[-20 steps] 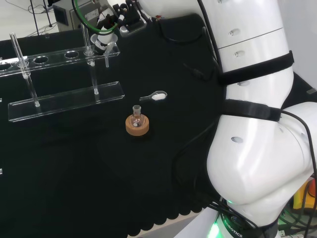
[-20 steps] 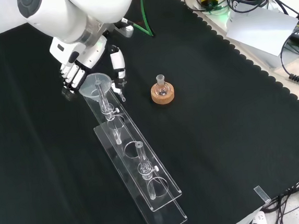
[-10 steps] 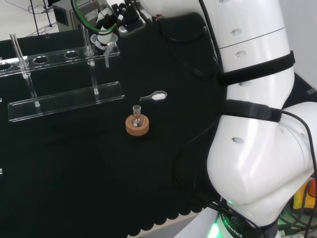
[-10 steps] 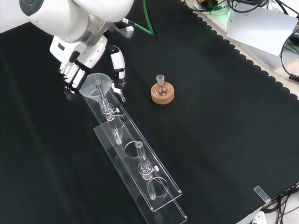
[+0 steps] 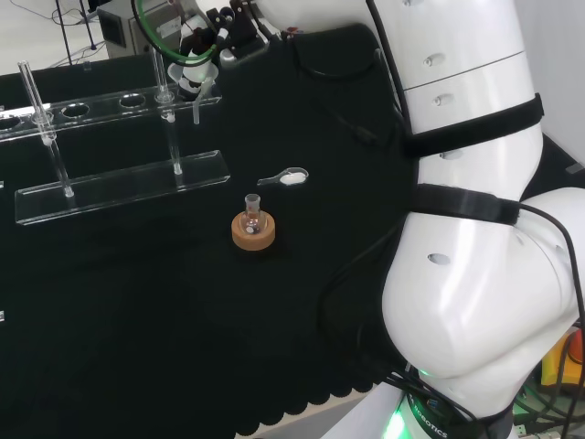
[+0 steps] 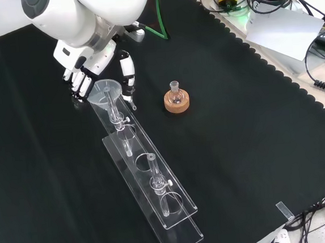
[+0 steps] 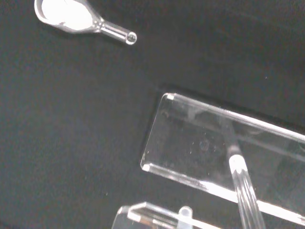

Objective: Pick up the funnel from the transparent funnel stand.

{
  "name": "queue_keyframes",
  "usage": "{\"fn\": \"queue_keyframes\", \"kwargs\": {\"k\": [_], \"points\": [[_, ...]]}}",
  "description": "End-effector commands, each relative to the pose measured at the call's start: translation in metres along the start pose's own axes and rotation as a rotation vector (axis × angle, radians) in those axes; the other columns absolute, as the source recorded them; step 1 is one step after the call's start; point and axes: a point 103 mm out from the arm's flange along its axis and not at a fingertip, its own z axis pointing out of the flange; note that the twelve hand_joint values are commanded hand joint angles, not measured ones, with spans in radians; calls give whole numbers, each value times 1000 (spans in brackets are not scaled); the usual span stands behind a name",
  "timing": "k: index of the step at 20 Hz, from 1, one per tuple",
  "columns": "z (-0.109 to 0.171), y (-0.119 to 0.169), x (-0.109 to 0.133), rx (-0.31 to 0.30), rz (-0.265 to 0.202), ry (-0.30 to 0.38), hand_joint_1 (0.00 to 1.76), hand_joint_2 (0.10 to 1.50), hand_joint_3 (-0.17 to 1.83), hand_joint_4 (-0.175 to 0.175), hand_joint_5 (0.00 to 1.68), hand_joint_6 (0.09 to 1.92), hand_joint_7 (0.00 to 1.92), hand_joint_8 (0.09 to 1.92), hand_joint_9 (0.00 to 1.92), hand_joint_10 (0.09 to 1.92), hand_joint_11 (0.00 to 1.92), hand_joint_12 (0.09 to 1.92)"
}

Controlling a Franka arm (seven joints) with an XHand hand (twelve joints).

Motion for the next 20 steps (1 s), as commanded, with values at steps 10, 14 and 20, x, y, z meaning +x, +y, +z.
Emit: {"fn": "queue_keyframes", "kwargs": {"k": [10,14,20], "points": [[-52,-40,19,-239,31,-257,794,726,641,-8,743,705,785,585,1018,407,489,1344],[-76,-63,12,-209,51,-287,796,724,648,-10,717,728,765,583,1015,399,477,1344],[-103,-101,5,-203,102,-329,795,722,654,-10,702,753,756,593,1027,401,457,1350]]}}
